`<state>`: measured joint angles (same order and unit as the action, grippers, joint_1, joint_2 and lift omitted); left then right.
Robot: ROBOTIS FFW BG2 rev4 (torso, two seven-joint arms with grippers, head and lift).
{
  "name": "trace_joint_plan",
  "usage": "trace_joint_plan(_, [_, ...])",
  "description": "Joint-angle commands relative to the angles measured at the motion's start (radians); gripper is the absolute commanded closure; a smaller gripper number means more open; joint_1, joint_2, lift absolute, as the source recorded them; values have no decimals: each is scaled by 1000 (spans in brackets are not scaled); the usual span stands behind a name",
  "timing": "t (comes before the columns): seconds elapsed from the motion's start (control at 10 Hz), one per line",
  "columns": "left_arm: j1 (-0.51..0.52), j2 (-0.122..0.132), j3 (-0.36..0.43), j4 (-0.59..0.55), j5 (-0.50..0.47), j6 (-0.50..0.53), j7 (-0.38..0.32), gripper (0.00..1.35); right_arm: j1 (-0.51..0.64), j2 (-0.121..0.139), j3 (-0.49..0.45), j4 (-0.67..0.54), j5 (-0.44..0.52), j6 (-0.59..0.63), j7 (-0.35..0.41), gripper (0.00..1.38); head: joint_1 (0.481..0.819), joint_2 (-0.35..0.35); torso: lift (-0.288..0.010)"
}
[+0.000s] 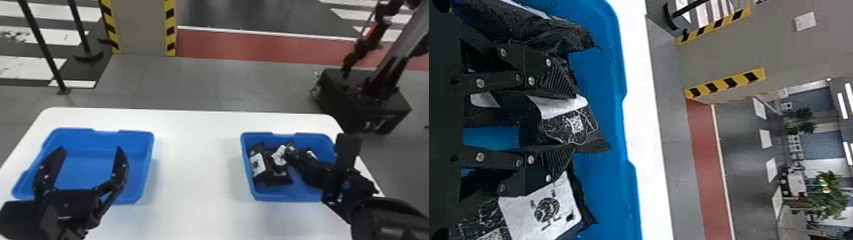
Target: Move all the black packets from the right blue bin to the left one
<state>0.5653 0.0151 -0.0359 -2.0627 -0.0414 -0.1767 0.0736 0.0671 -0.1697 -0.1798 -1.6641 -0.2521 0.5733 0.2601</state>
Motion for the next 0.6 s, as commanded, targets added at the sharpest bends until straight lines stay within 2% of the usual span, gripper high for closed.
trace_joint_plan(0.0, [2, -1, 1, 0, 0, 0, 0, 48, 34, 6, -1, -33, -15, -43, -7, 1179, 695, -101, -110])
trace_joint_plan(0.4, [-1, -1, 1, 2, 34, -32, 0, 51, 186, 12, -3, -252, -75, -117, -73, 1179, 695, -93, -110])
trace_joint_plan(0.5, [-1, -1, -2, 2, 49, -47, 0, 51, 227, 21, -6, -323, -84, -154, -93, 1179, 695, -90, -110])
